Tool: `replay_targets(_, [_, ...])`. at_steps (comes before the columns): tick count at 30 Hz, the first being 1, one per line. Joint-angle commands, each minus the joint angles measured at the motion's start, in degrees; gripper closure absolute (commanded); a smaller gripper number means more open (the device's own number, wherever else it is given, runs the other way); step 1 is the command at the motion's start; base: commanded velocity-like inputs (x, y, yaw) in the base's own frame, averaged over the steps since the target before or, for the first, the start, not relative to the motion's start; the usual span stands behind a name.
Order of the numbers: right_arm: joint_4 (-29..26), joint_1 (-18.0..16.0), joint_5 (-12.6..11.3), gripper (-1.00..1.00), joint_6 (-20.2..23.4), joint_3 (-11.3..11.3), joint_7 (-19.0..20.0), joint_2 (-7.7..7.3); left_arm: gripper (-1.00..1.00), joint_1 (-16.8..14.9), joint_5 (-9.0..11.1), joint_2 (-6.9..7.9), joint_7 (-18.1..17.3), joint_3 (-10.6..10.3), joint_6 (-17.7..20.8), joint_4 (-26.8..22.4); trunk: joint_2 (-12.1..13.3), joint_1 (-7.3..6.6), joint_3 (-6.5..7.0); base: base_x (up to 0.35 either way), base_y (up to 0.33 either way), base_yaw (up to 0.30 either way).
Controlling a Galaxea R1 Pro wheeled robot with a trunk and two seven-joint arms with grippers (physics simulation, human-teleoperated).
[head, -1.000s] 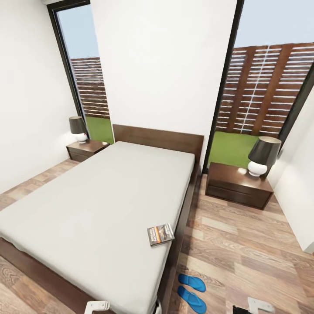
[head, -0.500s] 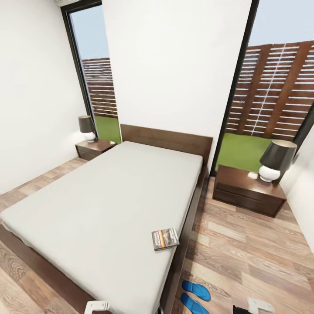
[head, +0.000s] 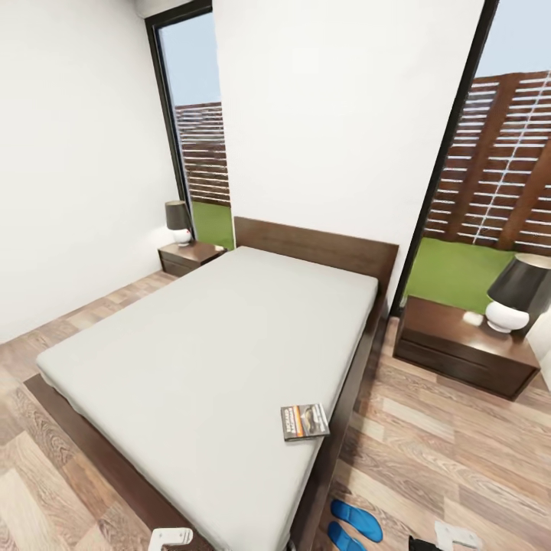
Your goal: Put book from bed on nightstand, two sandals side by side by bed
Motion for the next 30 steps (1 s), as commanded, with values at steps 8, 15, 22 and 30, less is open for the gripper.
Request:
replay_targets(8, [0.08,-0.07,0.59,-1.0,-0.23,-0.4,-0.11,0.02,-1.0,-0.04,0.59,0.07,0.2,-0.48,-0.25,-0.03,-0.12,0.03,-0.12,0.001,-0.059,0.16])
replay_targets(15, [0.08,-0.07,0.59,-1.0,-0.23,-0.4,-0.13,0.02,-1.0,-0.04,0.55,0.07,0.2,-0.48,-0.88,-0.02,-0.12,0.03,-0.12,0.0,-0.199,0.233])
replay_targets(22, [0.1,-0.07,0.59,-1.0,-0.23,-0.4,-0.08,0.02,-1.0,-0.04,0.58,0.06,0.2,-0.48,-1.16,-0.01,-0.12,0.03,-0.12,0.021,-0.172,0.145])
replay_targets(30, [0.08,-0.07,0.59,-1.0,-0.23,-0.43,-0.06,0.02,-1.0,-0.04,0.56,0.06,0.2,-0.48,-1.36,-0.01,-0.12,0.03,-0.12,0.039,-0.077,0.031])
